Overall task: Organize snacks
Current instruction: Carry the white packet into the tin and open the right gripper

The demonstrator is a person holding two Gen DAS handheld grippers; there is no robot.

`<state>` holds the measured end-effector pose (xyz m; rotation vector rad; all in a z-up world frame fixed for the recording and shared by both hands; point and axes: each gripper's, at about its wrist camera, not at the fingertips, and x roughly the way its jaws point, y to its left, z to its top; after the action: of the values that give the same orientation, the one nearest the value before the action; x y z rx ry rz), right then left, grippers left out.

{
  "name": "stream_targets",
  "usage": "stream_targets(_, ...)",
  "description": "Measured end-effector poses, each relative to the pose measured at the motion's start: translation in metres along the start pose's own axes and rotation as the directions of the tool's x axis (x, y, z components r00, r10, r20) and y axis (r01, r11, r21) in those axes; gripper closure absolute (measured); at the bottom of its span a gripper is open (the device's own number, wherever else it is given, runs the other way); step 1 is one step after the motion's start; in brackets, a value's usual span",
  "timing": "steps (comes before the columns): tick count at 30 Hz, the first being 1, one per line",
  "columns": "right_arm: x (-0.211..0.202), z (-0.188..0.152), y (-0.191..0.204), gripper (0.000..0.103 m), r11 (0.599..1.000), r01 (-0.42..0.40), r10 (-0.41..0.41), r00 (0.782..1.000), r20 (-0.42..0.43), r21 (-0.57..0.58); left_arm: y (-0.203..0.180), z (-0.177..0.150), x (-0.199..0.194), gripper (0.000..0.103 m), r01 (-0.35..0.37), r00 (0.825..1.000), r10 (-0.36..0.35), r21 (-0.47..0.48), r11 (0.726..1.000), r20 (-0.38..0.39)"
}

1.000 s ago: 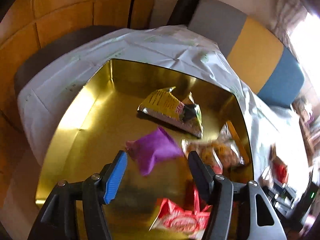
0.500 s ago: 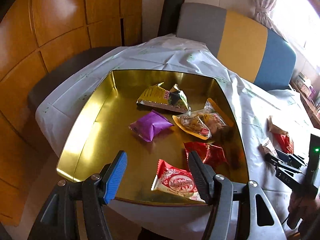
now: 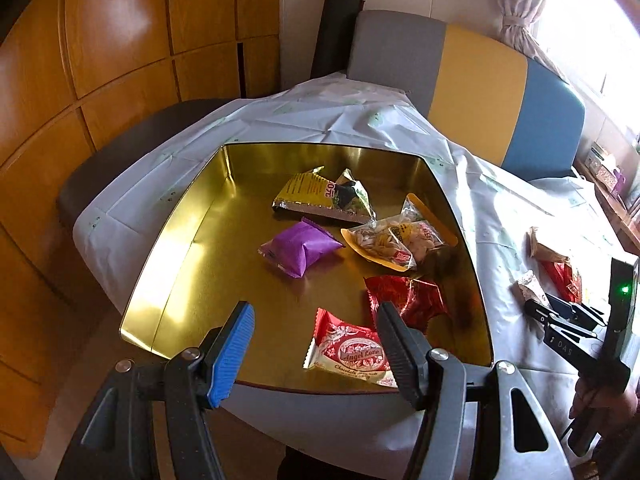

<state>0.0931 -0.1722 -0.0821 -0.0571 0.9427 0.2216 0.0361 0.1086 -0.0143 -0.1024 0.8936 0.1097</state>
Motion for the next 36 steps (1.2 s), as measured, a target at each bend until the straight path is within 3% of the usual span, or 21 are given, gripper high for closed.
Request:
stream_targets(12,-0.003,0.001,0.004,0.067,0.999,0.035,-0.034,0.999,-0.03,0.038,0.006,-0.006,-0.001,0.039,0.001,1.0,-0.001,-0.01,1.0,-0.005)
stream_targets(19,-0.017,0.008,-0.003,0.069,0.99,0.003,0.003,0.999,-0.04,0.143,0.01,-0.006,-0.001,0.039,-0.002,1.0,0.002,-0.016,1.0,-0.002)
stream_targets(24,-0.045,0.029,0.012,0.069,0.984,-0.104,0.101,0.995,0.027,0.147,0.013,-0.005,-0.001,0.039,-0.002,1.0,0.002,-0.026,1.0,0.001)
stream_targets(30,-0.073,0.057,0.072,0.069,0.97,-0.244,0.241,0.966,0.091,0.021,0.028,-0.002,-0.002,0.039,-0.021,1.0,0.022,-0.069,0.997,0.016)
stream_targets(36,-0.062,0.075,0.146,0.068,0.929,-0.343,0.35,0.936,0.031,-0.136,0.046,-0.001,-0.003,0.039,-0.053,0.998,0.055,-0.114,0.992,0.019)
